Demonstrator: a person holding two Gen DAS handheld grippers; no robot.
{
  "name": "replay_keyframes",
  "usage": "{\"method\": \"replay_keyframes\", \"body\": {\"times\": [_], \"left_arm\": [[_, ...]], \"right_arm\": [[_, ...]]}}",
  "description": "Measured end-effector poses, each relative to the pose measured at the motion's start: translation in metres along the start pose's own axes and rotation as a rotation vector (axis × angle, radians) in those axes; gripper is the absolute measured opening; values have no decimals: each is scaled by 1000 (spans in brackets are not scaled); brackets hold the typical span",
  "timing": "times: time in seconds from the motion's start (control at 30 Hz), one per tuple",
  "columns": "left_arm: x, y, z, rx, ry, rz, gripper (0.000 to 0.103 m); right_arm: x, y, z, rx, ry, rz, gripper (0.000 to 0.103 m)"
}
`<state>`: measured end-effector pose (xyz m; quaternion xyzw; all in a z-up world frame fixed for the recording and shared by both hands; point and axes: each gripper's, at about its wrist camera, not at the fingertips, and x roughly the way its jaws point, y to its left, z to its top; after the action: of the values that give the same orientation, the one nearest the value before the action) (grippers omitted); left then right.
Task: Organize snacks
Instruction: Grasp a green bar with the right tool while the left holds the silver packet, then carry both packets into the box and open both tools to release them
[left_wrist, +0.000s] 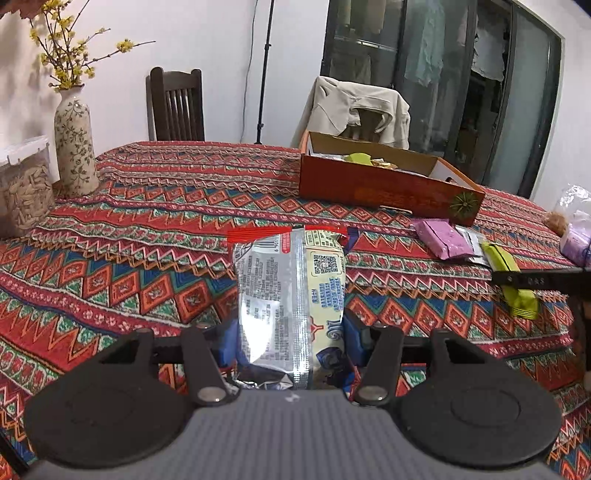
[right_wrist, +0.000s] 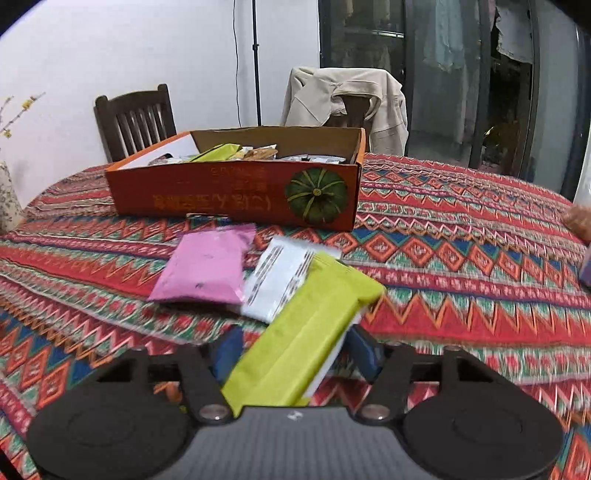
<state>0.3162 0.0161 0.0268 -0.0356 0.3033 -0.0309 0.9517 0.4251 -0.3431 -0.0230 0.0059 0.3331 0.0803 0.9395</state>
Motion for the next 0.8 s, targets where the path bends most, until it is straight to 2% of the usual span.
{"method": "replay_keyframes", "body": {"times": [0.07,0.23,0.37,0.53,0.6,0.63,0.8], "left_arm": [[0,-6,-1,8,3,-21,56],[-1,-24,-6,24,3,-82,56],[1,-43,-6,51,8,-114,56],[4,-63,-8,88,13,-134,56],[3,-68,-8,98,15,-137,56],[4,-70,-8,101,18,-138,56],[9,-74,3,103,24,-153,56]], "right_arm": [[-15,0,-10,-9,-1,-9,39],[-58,12,-46,-68,-9,-8,37],[-90,14,-68,-65,-5,7,38],[-94,11,-72,-71,-13,30,44],[-93,12,-72,-86,-20,29,43],[-92,12,-72,-92,-27,37,36],[-98,1,-67,-76,-75,68,33]]}}
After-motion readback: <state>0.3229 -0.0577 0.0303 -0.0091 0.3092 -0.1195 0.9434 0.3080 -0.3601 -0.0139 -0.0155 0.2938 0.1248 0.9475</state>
